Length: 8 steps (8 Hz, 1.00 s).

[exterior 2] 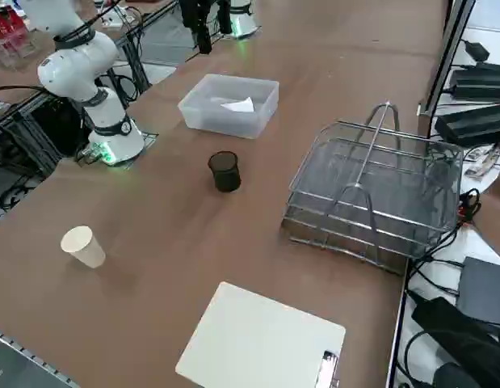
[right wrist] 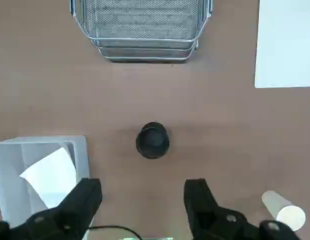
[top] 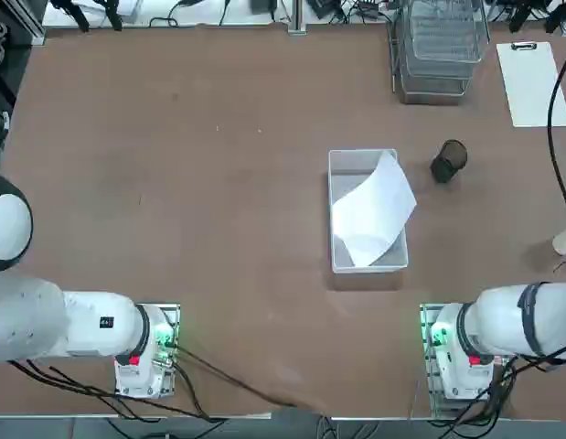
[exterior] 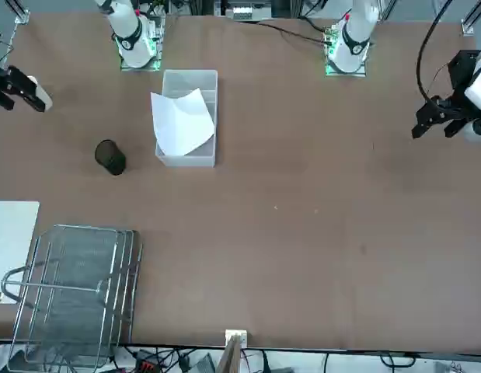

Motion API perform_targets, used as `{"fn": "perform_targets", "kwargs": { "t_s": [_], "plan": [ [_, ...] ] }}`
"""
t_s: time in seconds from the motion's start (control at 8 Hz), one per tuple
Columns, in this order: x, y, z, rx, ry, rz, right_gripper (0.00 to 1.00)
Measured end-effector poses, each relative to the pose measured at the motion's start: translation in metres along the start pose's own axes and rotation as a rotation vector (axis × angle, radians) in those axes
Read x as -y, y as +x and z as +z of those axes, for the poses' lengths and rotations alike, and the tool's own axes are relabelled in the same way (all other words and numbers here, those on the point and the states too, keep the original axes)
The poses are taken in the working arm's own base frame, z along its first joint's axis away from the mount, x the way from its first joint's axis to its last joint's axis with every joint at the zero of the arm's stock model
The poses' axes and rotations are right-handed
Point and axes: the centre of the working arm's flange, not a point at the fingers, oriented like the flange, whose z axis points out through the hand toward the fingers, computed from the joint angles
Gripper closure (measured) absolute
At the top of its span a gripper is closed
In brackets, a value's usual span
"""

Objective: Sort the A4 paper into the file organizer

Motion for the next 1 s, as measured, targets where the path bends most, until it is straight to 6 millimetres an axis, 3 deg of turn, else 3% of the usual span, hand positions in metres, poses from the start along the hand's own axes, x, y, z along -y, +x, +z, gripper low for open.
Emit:
{"fn": "perform_targets", "kwargs": {
  "t_s": [0.5, 0.62, 1.0],
  "plan": [
    [0.011, 0.0, 0.005, 0.027, 0.008, -0.019, 0.0],
    [0.029, -0.001, 0.019, 0.077, 0.012, -0.052, 0.0],
    [0.114, -0.002, 0.104, 0.219, -0.012, -0.087, 0.0]
  ]
}}
